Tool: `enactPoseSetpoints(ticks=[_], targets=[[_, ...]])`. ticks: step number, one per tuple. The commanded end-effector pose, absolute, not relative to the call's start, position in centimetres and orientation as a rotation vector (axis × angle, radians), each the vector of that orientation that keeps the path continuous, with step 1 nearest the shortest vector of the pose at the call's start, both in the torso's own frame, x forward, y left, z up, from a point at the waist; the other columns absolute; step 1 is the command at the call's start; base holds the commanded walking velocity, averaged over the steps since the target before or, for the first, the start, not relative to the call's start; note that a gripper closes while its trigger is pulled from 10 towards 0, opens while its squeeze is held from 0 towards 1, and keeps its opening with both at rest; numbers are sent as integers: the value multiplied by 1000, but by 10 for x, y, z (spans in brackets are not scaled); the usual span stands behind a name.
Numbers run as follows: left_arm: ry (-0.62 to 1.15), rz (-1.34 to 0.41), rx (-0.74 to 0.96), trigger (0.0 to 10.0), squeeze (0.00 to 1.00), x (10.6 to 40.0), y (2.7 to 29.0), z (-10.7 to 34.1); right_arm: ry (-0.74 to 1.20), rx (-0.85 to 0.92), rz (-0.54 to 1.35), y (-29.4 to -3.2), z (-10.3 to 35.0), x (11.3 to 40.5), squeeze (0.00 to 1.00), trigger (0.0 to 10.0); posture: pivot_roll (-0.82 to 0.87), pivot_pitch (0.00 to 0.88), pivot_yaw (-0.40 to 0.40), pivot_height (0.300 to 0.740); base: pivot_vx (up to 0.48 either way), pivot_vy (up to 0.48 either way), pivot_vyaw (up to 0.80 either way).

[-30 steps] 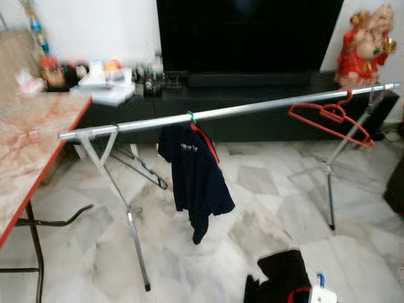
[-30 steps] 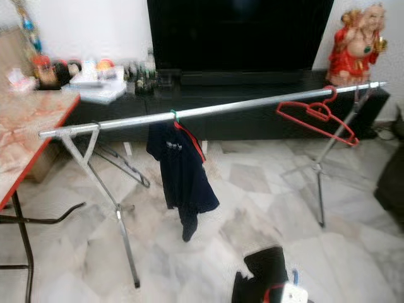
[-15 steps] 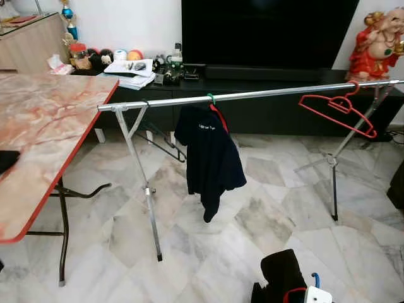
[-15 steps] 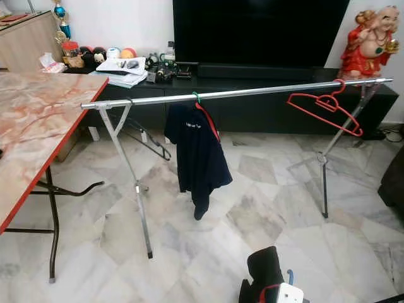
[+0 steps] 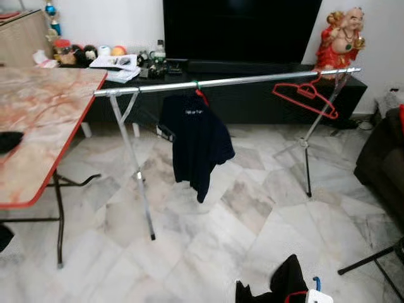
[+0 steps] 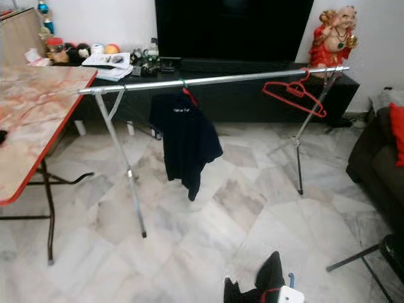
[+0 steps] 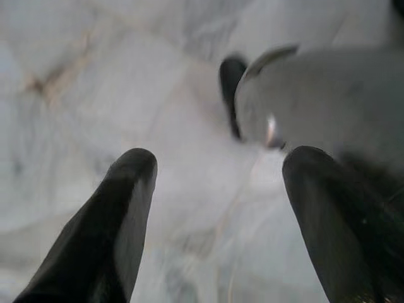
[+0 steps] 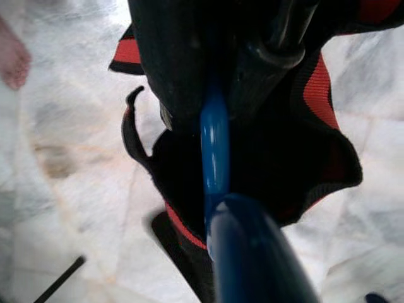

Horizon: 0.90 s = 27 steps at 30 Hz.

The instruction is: Hang hanger

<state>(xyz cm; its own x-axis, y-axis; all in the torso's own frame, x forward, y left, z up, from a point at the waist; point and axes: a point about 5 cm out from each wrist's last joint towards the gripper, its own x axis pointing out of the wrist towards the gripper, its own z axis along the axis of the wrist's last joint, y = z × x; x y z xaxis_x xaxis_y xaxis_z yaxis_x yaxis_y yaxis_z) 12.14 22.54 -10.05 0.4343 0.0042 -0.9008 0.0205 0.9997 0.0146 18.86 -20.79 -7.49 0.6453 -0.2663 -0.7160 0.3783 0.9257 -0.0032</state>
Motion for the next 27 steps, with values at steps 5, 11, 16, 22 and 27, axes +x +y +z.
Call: enactPoseSetpoints(ticks=[5, 11, 16, 22, 27], targets=[[1143, -13, 28, 10000, 0, 117, 225, -102, 798, 144, -380, -211, -77, 183, 0, 10000, 27, 45, -12, 740, -322, 0, 0], [1146, -13, 37, 10000, 0, 117, 226, -102, 799, 144, -375, -211, -77, 184, 0, 10000, 28, 50, -12, 740, -305, 0, 0], [1144, -8, 41, 10000, 0, 117, 226, -102, 797, 144, -374, -211, -76, 185, 0, 10000, 27, 57, -12, 740, -51, 0, 0], [1129, 12, 43, 10000, 0, 118, 226, -102, 789, 142, -370, -212, -75, 187, 0, 10000, 27, 59, -15, 740, 0, 0, 0], [1115, 26, 42, 10000, 0, 119, 226, -101, 782, 143, -367, -212, -74, 189, 0, 10000, 30, 59, -16, 740, 0, 0, 0]])
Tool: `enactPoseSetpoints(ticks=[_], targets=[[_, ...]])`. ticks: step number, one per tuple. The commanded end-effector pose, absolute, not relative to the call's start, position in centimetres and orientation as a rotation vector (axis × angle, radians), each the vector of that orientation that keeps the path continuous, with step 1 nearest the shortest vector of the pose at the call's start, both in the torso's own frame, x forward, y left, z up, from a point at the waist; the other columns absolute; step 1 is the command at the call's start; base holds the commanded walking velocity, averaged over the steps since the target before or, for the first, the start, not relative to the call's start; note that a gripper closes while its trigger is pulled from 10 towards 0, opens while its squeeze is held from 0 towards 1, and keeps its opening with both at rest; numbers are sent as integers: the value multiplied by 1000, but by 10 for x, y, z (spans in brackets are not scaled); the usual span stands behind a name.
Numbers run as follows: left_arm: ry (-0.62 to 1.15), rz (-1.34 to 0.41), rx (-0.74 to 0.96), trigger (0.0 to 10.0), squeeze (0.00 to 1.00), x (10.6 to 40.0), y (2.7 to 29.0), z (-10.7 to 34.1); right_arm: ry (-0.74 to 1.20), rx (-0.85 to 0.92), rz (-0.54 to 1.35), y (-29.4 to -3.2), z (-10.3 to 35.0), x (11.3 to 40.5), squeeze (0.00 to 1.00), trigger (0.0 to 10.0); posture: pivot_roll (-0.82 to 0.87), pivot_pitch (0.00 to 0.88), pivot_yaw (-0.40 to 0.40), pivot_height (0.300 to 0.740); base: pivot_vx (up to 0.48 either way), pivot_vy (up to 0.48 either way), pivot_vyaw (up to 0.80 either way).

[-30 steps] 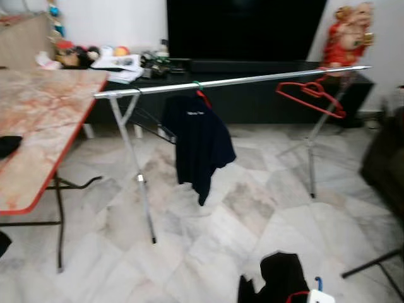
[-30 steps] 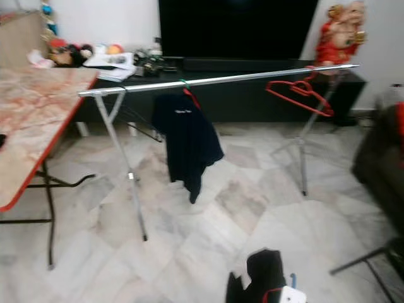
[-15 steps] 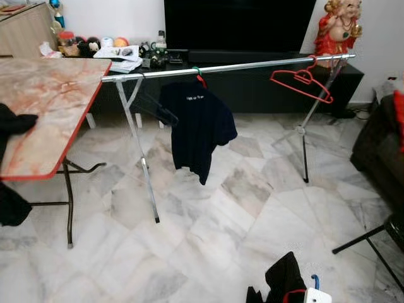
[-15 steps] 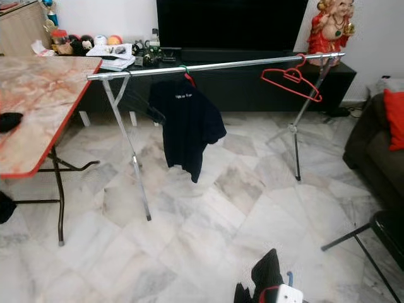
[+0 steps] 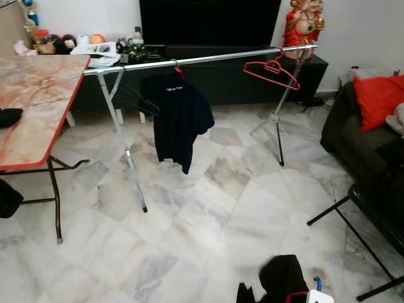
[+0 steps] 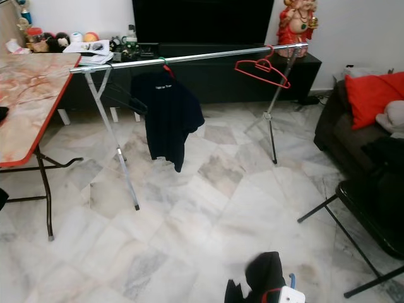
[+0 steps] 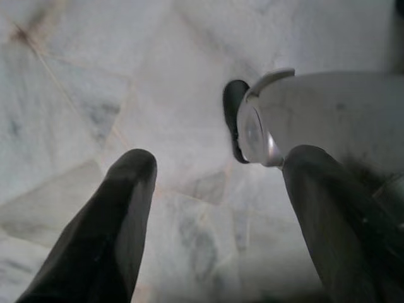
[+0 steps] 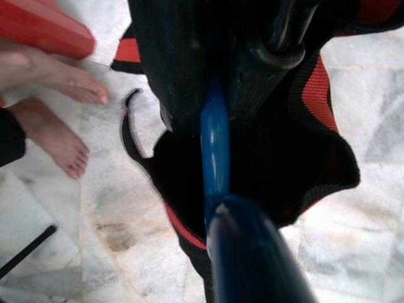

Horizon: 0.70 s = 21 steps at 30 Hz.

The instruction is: Hang hanger

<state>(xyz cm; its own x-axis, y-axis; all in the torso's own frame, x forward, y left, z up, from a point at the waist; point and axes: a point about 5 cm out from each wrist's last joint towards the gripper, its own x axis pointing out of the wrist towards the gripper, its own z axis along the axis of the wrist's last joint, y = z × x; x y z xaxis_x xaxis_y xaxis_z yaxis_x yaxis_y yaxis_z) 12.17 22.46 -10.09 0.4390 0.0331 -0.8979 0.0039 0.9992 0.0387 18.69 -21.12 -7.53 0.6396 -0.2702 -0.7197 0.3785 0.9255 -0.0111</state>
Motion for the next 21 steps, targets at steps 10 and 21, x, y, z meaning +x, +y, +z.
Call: enactPoseSetpoints(ticks=[10, 21], targets=[[1078, 36, 38, 10000, 0, 121, 226, -100, 773, 122, -326, -211, -71, 195, 0, 10000, 31, 53, -20, 740, 0, 0, 0], [856, 189, 169, 10000, 0, 133, 234, -88, 662, 16, -263, -224, -45, 233, 0, 10000, 31, 40, -23, 740, 0, 0, 0]])
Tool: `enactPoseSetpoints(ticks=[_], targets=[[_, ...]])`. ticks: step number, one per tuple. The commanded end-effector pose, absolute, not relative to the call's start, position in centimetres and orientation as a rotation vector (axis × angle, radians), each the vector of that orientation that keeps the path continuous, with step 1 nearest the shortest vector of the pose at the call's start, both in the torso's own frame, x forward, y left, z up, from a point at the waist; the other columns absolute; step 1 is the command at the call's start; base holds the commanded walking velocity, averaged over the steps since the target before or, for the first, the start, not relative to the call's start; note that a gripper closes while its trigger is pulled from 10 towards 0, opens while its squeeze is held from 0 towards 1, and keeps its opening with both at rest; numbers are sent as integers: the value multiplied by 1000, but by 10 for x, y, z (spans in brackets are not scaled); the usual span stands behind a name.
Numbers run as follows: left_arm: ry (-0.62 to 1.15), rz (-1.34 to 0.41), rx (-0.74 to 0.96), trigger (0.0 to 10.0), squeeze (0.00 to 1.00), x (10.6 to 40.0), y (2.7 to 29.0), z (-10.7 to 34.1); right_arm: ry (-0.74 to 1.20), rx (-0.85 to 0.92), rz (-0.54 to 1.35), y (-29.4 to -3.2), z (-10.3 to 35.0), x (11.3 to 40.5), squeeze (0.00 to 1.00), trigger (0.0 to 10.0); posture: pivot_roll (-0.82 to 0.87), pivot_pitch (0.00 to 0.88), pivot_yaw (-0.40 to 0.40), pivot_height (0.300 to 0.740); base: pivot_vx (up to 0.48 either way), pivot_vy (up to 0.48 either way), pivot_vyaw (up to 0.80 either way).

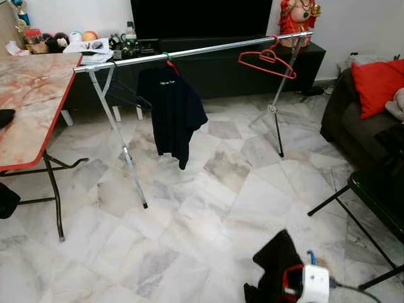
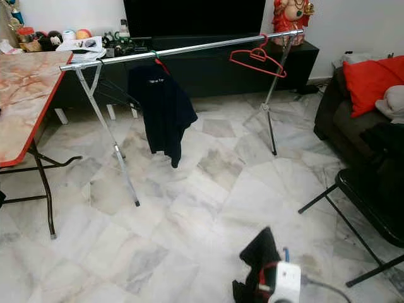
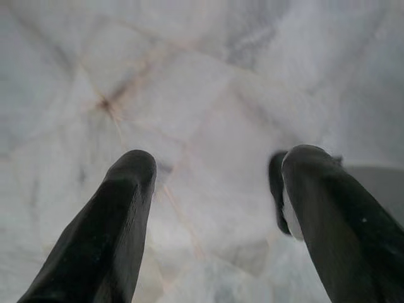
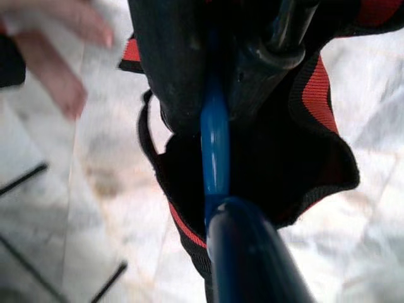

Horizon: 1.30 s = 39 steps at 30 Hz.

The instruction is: Hang hanger

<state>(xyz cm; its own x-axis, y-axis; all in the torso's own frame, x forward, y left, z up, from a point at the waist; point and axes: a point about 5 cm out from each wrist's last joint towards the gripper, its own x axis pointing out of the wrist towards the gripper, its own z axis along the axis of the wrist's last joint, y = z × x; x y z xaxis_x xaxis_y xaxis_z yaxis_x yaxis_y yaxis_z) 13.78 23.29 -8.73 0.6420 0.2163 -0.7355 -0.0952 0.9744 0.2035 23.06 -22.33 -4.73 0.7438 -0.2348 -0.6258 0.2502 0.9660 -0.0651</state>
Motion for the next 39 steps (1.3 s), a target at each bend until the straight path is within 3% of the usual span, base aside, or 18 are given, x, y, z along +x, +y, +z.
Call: enactPoseSetpoints(ticks=[1, 3, 5, 12, 17, 19, 24, 30, 39], targets=[[856, 189, 169, 10000, 0, 133, 234, -88, 662, 16, -263, -224, -45, 233, 0, 10000, 31, 40, -23, 740, 0, 0, 0], [620, 131, 233, 10000, 0, 195, 234, -56, 645, 9, -259, -225, -40, 239, 0, 10000, 32, 30, -19, 740, 0, 0, 0], [509, 83, 259, 10000, 0, 224, 228, -37, 644, 0, -233, -223, -40, 241, 0, 10000, 31, 28, -20, 740, 0, 0, 0], [423, -110, 309, 10000, 0, 239, 210, -26, 628, -80, -68, -213, -34, 251, 0, 10000, 31, 14, -17, 740, 0, 0, 0], [475, -315, 344, 10000, 0, 246, 203, -23, 607, -190, 263, -196, -24, 264, 0, 10000, 20, 1, -13, 740, 0, 0, 0], [471, -322, 360, 10000, 0, 246, 205, -22, 601, -248, 348, -193, -22, 266, 0, 10000, 20, 0, -16, 740, 0, 0, 0], [489, -427, 415, 10000, 0, 243, 207, -23, 587, -328, 780, -182, -10, 266, 0, 10000, 26, 0, -22, 740, 0, 0, 0], [500, -608, 548, 10000, 0, 243, 200, -21, 656, -441, 1078, -195, 5, 266, 0, 10000, 27, 0, -27, 740, 0, 0, 0], [555, -757, 680, 10000, 0, 247, 205, -17, 593, -513, 1239, -206, 40, 281, 0, 10000, 25, 19, -41, 740, 0, 0, 0]])
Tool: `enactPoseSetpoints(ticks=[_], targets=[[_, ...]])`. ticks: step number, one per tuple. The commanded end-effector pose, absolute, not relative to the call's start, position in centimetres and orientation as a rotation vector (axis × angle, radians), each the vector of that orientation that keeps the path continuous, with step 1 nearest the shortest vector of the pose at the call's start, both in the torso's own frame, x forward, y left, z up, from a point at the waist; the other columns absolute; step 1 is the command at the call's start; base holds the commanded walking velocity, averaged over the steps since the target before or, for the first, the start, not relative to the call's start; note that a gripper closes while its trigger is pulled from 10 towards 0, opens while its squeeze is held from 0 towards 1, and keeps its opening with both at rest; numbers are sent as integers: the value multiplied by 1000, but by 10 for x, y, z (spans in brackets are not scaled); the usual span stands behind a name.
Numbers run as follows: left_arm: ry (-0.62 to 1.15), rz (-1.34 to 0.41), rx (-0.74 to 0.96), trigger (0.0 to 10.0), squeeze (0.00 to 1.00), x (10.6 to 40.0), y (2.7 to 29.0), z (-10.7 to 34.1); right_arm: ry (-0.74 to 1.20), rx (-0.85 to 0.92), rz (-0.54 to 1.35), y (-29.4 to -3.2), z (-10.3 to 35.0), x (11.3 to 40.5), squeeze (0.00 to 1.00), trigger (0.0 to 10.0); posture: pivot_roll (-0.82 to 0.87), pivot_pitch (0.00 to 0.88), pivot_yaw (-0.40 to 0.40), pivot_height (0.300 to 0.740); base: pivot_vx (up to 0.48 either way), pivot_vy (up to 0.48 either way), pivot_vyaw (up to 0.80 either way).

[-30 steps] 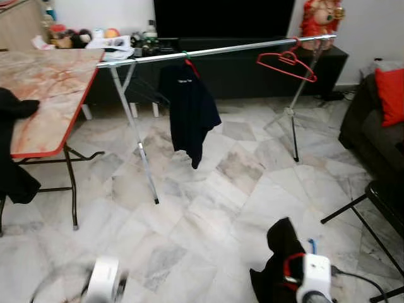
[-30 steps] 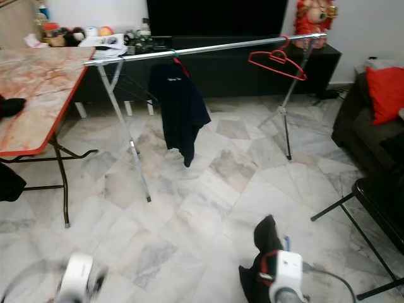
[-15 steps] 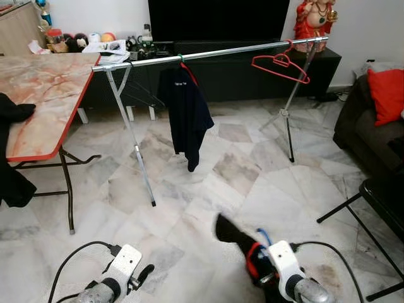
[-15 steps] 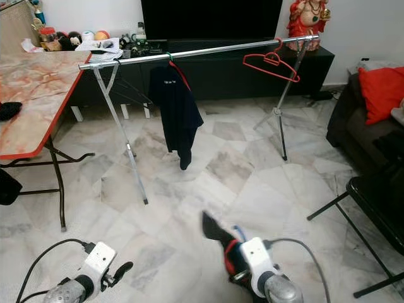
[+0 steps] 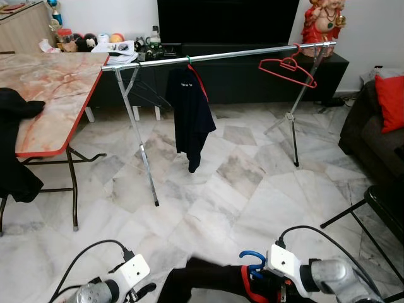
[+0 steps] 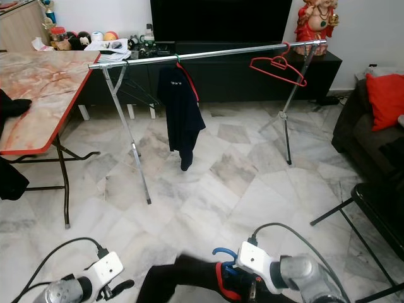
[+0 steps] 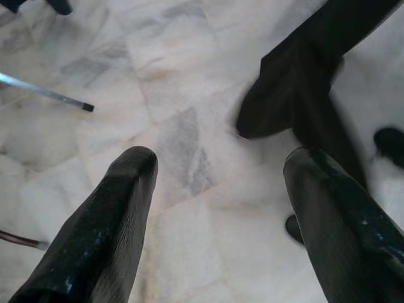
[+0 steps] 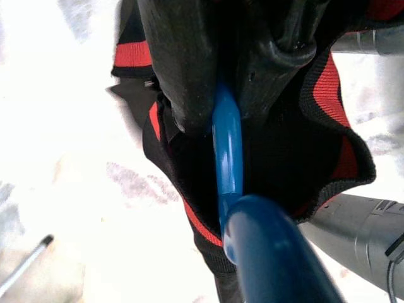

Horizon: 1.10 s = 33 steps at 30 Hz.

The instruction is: Hang hanger

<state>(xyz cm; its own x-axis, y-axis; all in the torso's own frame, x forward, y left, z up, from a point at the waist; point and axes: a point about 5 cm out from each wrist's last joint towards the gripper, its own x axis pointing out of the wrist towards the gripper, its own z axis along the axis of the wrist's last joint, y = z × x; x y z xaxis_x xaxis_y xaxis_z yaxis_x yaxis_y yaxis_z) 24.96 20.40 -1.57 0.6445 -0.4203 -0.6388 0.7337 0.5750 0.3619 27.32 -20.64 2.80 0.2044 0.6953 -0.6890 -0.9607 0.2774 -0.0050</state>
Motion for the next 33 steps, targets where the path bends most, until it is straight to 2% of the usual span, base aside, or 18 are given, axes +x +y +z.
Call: enactPoseSetpoints(ticks=[1, 8, 16, 20, 33], targets=[[568, -766, 678, 10000, 0, 246, 205, -19, 586, -526, 1239, -206, 42, 282, 0, 10000, 23, 21, -43, 740, 0, 0, 0], [647, -867, 648, 10000, 0, 237, 199, -27, 524, -571, 1290, -196, 54, 286, 0, 10000, 18, 36, -46, 740, 0, 0, 0], [633, -817, 690, 10000, 0, 246, 197, -24, 461, -588, 1421, -175, 63, 280, 0, 10000, 16, 45, -48, 740, 0, 0, 0], [596, -750, 607, 10000, 0, 256, 195, -16, 432, -596, 1424, -173, 69, 281, 0, 10000, 11, 50, -49, 740, 0, 0, 0], [676, -881, 633, 10000, 0, 245, 193, -24, 420, -671, 1338, -179, 76, 287, 0, 10000, 11, 59, -53, 740, 0, 0, 0]])
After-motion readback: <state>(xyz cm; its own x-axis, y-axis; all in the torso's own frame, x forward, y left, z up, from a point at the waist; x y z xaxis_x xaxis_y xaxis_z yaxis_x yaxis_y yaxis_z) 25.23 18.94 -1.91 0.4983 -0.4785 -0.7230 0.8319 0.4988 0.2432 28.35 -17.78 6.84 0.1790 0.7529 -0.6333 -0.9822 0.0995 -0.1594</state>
